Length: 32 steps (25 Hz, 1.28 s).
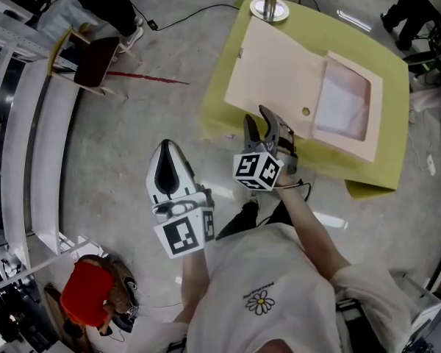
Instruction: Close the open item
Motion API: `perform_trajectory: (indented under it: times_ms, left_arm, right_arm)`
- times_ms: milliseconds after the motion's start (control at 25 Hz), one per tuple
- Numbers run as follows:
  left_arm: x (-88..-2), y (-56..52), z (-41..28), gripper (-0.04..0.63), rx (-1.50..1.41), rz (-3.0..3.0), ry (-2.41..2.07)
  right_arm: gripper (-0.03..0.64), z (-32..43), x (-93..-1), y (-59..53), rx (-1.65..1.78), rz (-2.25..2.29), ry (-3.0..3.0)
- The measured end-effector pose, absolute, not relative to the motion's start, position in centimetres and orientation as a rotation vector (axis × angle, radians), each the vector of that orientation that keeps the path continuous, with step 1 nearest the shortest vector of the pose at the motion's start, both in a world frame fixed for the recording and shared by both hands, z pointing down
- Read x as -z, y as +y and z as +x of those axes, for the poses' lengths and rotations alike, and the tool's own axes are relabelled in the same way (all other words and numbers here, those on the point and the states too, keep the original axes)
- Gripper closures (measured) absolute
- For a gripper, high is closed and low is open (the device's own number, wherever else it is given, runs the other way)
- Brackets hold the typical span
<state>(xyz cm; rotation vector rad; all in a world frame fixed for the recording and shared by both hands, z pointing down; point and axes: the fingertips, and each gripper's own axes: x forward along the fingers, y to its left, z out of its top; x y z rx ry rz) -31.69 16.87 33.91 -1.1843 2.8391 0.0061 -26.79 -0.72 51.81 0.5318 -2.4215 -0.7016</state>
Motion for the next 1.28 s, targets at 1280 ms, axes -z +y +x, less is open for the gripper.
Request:
perform_trajectory:
  times_ms: [1280]
  left_arm:
    - [-34.0, 14.7, -30.9, 0.581, -0.033, -1.367, 2.745]
  right_arm:
    - [0.601, -23.2, -47.4, -3.9, 0.568, 0.938, -2.42]
